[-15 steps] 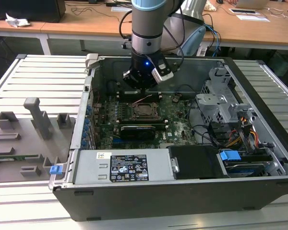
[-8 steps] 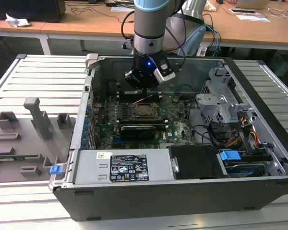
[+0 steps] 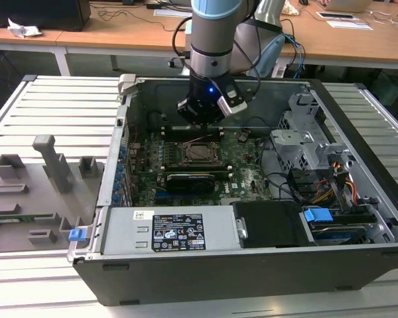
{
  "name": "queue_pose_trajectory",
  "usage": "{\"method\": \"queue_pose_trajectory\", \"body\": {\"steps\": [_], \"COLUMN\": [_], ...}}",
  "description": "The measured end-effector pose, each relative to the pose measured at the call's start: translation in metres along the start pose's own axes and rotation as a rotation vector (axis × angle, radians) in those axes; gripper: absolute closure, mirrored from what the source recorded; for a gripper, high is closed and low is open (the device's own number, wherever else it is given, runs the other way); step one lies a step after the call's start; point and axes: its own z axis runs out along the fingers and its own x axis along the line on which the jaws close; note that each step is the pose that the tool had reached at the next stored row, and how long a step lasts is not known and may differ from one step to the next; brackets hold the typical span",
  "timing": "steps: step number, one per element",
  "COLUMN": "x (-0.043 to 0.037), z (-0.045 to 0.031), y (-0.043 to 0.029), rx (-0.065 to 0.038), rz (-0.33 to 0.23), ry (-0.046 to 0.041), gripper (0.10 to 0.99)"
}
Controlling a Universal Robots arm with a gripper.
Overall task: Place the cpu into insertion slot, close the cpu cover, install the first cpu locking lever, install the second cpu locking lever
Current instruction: 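Install the first cpu locking lever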
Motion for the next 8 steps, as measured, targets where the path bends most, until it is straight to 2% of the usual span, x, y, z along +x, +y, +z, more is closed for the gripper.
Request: {"method": "queue_pose_trajectory", "body": {"steps": [8], "x": [-0.0052], "z": [0.0047], "y": [-0.001], "rx": [-0.001], "rz": [0.012], "ry": [-0.001], "gripper": [0.98]}}
